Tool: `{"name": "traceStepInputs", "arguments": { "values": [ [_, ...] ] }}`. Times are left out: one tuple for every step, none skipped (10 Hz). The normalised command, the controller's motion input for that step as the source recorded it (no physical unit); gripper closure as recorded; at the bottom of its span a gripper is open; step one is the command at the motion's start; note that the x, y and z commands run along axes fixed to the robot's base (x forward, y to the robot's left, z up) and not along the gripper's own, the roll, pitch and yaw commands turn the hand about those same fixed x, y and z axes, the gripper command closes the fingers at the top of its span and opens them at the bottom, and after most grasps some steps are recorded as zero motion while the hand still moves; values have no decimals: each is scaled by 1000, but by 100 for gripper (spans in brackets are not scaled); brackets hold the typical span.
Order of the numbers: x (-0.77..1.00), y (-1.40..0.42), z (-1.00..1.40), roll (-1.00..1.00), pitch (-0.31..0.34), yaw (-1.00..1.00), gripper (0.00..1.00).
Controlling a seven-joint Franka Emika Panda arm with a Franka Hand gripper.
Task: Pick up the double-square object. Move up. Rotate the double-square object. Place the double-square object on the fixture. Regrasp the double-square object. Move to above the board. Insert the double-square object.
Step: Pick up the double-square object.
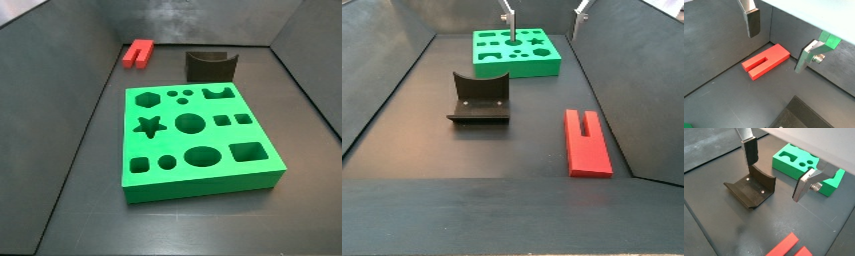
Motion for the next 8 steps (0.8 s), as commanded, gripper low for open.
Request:
{"name": "traceStepInputs", "arguments": {
  "values": [
    [60,226,-69,60,24,157,0],
    [-314,711,-383,0,-109,9,0],
    [-531,709,-620,77,-174,0,0],
    [-483,951,-806,0,-190,40,0],
    [-540,800,-803,0,-191,-11,0],
    [-554,763,-809,0,-184,-97,0],
    [-554,674,-820,0,-169,-214,0],
    [-523,586,-814,0,-161,-323,0]
  ]
}}
